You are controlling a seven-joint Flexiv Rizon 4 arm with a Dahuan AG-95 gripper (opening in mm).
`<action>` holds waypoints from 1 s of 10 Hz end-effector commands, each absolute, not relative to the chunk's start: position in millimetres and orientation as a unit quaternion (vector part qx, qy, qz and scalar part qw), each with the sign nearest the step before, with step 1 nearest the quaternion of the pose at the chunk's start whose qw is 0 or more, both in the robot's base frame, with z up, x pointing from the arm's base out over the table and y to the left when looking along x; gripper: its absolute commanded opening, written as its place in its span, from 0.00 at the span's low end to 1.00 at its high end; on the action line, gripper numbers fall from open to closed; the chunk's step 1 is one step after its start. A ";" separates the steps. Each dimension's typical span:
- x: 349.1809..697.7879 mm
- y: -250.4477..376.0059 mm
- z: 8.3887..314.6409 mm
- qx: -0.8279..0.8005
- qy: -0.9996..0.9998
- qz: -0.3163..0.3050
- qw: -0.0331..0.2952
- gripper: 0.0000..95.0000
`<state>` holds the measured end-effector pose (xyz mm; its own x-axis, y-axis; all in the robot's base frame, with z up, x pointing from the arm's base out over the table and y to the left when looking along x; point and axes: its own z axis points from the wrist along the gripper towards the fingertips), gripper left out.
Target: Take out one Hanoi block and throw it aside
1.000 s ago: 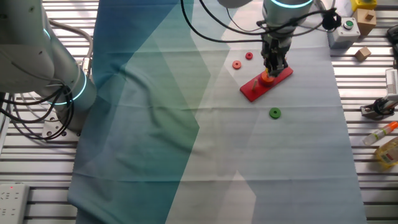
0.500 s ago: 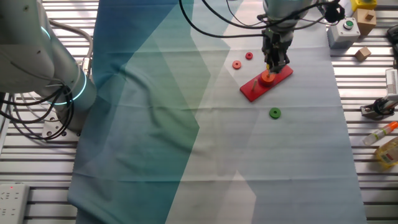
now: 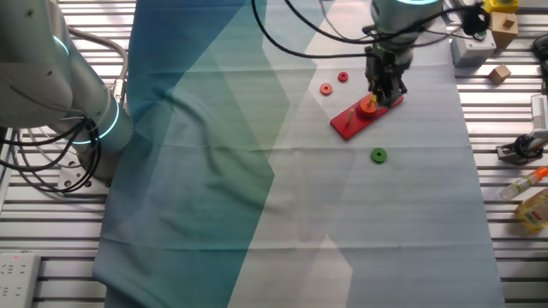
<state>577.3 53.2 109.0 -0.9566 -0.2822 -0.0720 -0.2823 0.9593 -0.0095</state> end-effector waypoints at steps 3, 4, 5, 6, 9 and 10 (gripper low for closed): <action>588.9 25.8 95.0 -0.170 0.985 0.006 0.039 0.00; 591.7 18.9 88.9 -0.177 0.983 0.008 0.040 0.00; 594.6 12.6 80.3 -0.182 0.982 0.007 0.041 0.00; 596.6 8.7 73.8 -0.186 0.982 0.007 0.043 0.00; 598.9 -0.3 65.1 -0.195 0.980 0.012 0.049 0.00; 598.9 -2.2 65.5 -0.196 0.979 0.012 0.048 0.00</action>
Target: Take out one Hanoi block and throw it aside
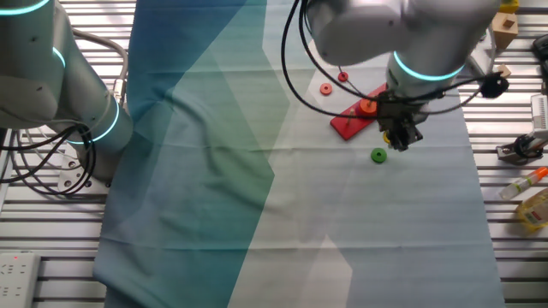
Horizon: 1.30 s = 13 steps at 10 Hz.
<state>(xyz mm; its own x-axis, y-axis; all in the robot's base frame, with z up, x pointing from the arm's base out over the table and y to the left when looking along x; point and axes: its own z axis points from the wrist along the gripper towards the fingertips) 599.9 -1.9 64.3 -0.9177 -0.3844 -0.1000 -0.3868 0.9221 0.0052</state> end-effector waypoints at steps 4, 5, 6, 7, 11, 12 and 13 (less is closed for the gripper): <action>599.1 -16.5 65.5 -0.210 0.977 0.012 0.047 0.00; 599.4 -20.3 63.8 -0.215 0.975 0.013 0.048 0.00; 599.4 -20.7 63.2 -0.217 0.975 0.013 0.049 0.00; 599.4 -22.0 63.2 -0.218 0.975 0.012 0.049 0.00; 598.2 -28.7 59.1 -0.232 0.971 0.014 0.049 0.00; 598.6 -30.0 56.0 -0.236 0.970 0.014 0.050 0.00; 598.8 -30.6 53.9 -0.237 0.970 0.016 0.051 0.00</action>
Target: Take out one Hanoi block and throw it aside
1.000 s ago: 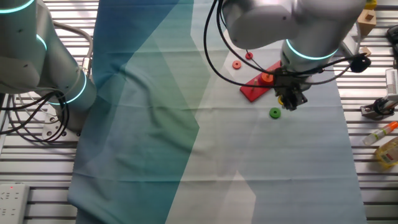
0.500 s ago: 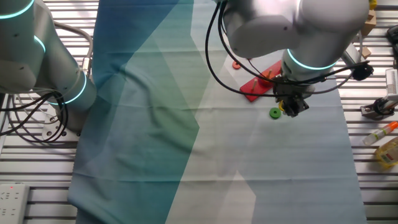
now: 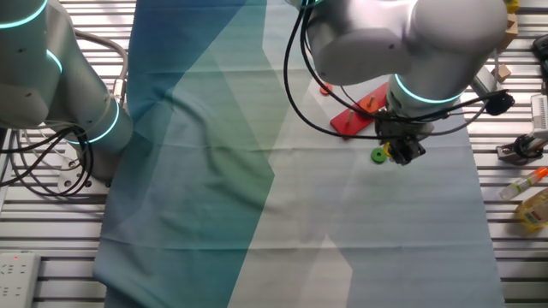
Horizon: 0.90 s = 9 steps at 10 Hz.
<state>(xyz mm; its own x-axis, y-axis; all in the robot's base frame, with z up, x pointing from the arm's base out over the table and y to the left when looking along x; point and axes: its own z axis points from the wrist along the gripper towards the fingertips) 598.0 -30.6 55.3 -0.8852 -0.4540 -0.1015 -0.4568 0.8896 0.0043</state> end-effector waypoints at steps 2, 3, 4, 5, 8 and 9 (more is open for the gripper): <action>600.7 -29.8 47.3 -0.242 0.968 0.018 0.056 0.00; 601.9 -27.7 46.8 -0.240 0.969 0.018 0.057 0.00; 603.1 -23.2 45.4 -0.236 0.970 0.019 0.058 0.00; 603.2 -20.7 44.5 -0.234 0.970 0.019 0.059 0.00; 603.2 -19.0 43.9 -0.238 0.969 0.015 0.057 0.00; 603.3 -17.8 43.4 -0.242 0.968 0.015 0.056 0.20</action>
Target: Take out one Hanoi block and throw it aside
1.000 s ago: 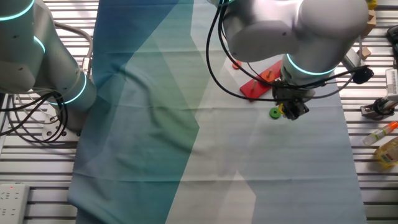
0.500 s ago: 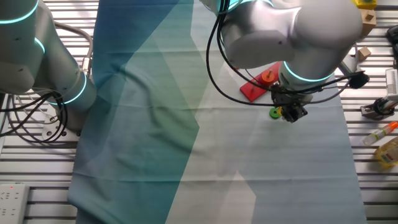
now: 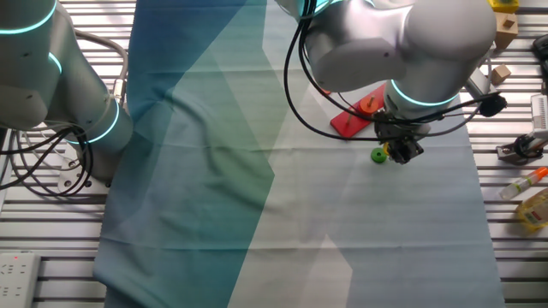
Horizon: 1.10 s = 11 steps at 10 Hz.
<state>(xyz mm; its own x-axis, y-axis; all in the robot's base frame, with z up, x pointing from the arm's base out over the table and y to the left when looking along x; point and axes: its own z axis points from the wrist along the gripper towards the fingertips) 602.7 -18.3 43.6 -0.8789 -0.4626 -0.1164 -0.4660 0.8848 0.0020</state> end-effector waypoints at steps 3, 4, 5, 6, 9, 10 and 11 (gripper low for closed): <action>603.3 -14.8 42.4 -0.243 0.968 0.015 0.056 0.40; 603.3 -14.6 42.3 -0.244 0.968 0.015 0.056 0.40; 603.3 -14.4 42.2 -0.245 0.968 0.015 0.056 0.40; 603.3 -14.3 42.2 -0.246 0.968 0.015 0.056 0.40; 603.1 -14.3 42.0 -0.252 0.966 0.013 0.055 0.60; 603.1 -14.3 42.0 -0.252 0.966 0.013 0.055 0.60; 603.1 -14.3 42.0 -0.253 0.966 0.012 0.054 0.60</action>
